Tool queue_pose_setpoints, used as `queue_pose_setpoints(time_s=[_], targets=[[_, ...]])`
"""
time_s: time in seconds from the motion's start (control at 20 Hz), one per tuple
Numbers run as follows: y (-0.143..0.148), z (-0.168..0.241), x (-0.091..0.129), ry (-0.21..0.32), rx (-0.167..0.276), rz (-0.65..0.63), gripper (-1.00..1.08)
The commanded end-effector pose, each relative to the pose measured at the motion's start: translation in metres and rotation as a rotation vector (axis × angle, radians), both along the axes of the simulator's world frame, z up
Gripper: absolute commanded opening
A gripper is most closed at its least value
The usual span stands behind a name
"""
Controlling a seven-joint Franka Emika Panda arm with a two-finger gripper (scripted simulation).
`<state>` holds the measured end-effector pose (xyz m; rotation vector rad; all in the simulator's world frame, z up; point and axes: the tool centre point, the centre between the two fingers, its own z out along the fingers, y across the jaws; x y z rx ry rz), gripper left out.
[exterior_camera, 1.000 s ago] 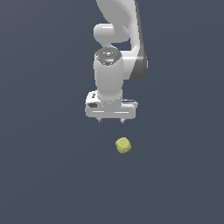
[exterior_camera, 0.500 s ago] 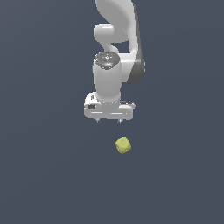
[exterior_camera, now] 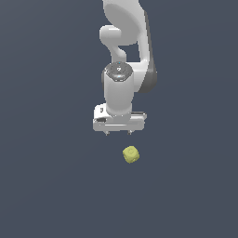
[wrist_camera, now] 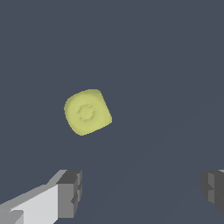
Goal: Pick up the object and move it to a goal position.
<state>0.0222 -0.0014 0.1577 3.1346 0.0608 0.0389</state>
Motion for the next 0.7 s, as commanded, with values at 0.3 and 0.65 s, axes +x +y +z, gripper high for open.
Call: queue_pose_setpoints(time_s=[0.3,0.65], targets=[[0.031,-0.035,0.027,0.015,-0.006,0.220,1.00],[0.053,-0.060,0.042,0.024,-0.002,0.362,1.00]])
